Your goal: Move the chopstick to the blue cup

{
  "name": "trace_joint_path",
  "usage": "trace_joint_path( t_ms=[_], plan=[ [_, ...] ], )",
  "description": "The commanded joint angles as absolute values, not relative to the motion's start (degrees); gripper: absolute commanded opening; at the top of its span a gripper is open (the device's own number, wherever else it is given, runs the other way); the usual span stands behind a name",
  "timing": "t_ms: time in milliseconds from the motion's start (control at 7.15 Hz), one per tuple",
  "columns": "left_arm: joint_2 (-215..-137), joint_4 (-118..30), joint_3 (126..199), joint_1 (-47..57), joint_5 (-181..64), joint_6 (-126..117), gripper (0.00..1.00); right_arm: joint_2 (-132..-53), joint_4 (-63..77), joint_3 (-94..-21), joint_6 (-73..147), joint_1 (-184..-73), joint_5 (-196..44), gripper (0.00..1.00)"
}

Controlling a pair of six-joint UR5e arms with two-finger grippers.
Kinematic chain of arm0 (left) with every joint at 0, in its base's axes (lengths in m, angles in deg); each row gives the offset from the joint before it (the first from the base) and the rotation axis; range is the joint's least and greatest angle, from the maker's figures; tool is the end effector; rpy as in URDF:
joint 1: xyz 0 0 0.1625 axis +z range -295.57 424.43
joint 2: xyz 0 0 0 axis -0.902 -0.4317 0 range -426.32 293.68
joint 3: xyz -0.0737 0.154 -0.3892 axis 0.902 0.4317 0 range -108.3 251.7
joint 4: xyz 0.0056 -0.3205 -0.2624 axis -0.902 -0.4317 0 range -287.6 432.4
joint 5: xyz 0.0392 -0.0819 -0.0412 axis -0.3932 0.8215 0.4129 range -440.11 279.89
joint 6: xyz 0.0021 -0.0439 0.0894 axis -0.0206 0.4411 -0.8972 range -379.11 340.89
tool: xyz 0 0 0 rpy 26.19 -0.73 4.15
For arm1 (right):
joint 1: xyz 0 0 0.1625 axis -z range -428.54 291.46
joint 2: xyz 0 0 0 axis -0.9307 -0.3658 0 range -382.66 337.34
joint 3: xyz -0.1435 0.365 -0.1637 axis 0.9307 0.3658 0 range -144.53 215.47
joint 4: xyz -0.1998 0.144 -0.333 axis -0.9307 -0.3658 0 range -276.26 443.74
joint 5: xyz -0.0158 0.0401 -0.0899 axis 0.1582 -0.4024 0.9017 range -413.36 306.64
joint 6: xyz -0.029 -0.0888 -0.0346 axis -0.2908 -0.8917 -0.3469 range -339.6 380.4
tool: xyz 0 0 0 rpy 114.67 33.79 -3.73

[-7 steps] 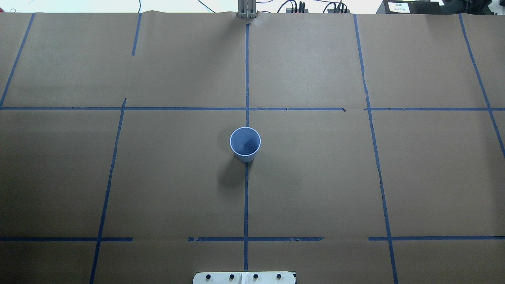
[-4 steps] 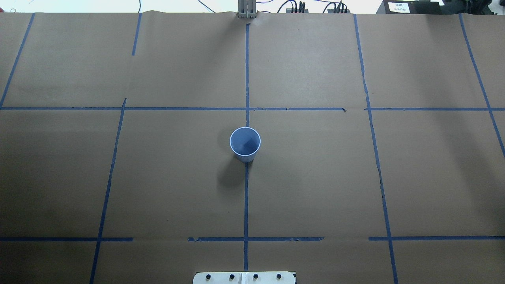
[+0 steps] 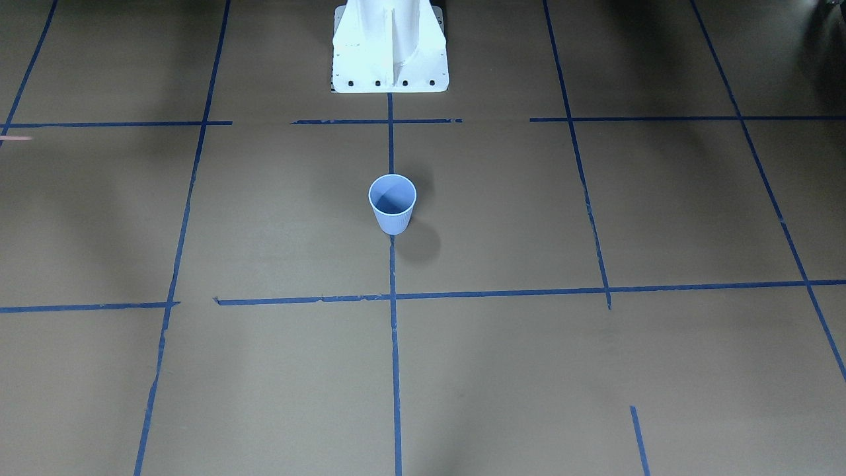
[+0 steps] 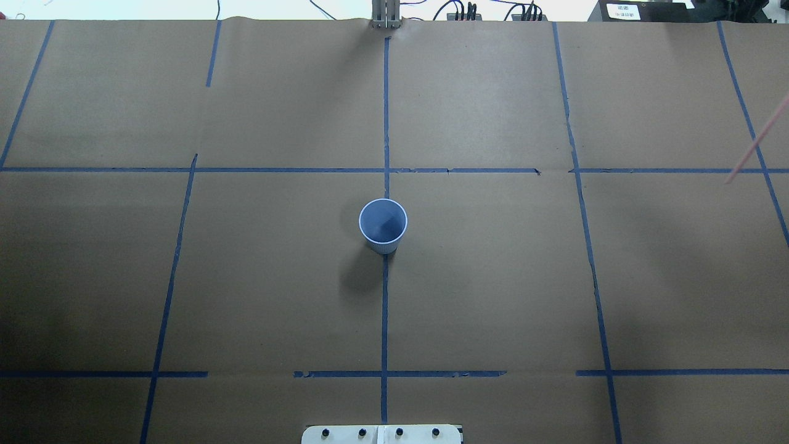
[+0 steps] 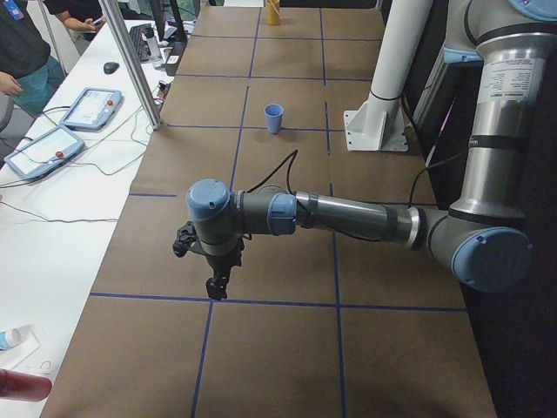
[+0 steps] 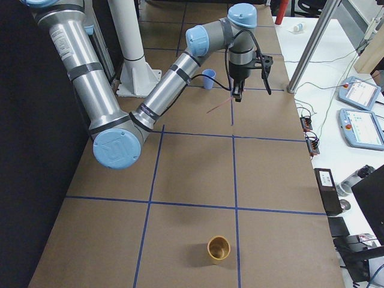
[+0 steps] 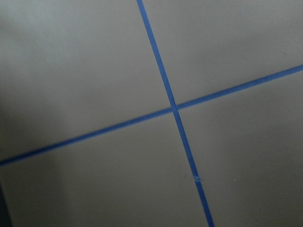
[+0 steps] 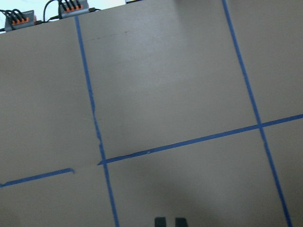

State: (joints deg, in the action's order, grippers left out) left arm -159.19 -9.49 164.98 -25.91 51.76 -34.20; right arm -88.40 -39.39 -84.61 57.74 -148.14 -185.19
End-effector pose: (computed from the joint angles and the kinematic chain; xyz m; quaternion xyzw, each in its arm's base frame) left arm -0.0697 -0.5080 0.6223 0.0321 0.3561 0.1139 0.9269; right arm -0.0287 -0.5266 0.2645 0.0151 -0.3904 0.1500 0.9082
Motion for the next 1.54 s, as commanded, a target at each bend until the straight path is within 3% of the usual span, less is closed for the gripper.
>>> trace_joint_path(
  t_ms=[0,559,699,1399],
  plan=[
    [-158.2,-9.7,163.8,-26.0,53.0,-33.5,1.00,-81.3,-39.5,-86.6,74.5,-138.6,-184.5,0.00],
    [-158.2,-9.7,163.6,-25.9,53.0,-33.3,1.00,-68.4,-38.4,-85.0,98.0,-115.7,-166.7,0.00],
    [-158.2,-9.7,163.8,-25.9,53.0,-33.3,1.00,-66.9,-32.0,-81.0,103.2,-111.1,-160.4,0.00],
    [-157.5,-9.8,164.6,-25.9,53.1,-33.3,1.00,-61.0,-24.6,-69.1,105.4,-105.7,-150.3,0.01]
  ],
)
